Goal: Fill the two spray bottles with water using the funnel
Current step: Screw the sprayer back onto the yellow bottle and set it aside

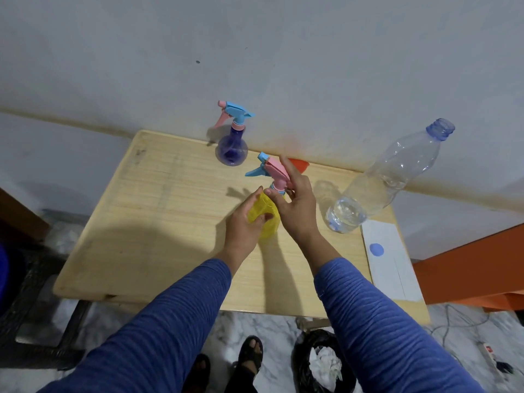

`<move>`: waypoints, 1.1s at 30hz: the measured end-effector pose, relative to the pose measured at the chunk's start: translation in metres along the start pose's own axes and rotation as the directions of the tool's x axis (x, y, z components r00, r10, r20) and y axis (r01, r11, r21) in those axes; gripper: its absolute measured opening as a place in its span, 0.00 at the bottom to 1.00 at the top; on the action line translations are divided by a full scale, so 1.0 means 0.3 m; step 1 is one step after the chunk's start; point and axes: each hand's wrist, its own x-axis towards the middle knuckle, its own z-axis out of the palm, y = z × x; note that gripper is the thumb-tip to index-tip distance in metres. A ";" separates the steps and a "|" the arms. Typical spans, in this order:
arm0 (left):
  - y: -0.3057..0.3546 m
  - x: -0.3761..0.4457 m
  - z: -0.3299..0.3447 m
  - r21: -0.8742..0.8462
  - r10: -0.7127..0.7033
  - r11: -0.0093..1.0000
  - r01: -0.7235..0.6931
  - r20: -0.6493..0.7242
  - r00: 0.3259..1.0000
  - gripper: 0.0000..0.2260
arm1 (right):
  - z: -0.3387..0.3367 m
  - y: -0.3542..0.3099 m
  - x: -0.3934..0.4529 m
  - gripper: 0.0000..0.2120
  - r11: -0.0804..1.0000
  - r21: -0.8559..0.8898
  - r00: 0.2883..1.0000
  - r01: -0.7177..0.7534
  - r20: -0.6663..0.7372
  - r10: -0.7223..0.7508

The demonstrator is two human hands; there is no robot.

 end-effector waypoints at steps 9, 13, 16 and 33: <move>-0.014 0.007 0.005 -0.004 0.011 1.000 -0.011 -0.001 1.000 0.28 | -0.040 0.008 0.008 0.33 0.998 0.056 0.986 0.018 0.164 -0.027; -0.010 0.005 0.001 0.024 0.031 0.999 -0.031 0.002 1.000 0.28 | -0.018 0.003 -0.005 0.38 1.000 0.006 0.997 0.022 0.072 -0.022; -0.008 0.002 -0.003 0.021 0.038 0.999 -0.038 0.005 0.999 0.28 | -0.029 0.003 0.002 0.36 0.999 -0.012 0.996 0.040 0.080 -0.039; -0.006 -0.002 0.002 0.010 0.027 1.000 -0.027 0.006 1.000 0.27 | -0.056 0.003 0.003 0.34 0.997 -0.027 0.981 0.067 0.187 -0.061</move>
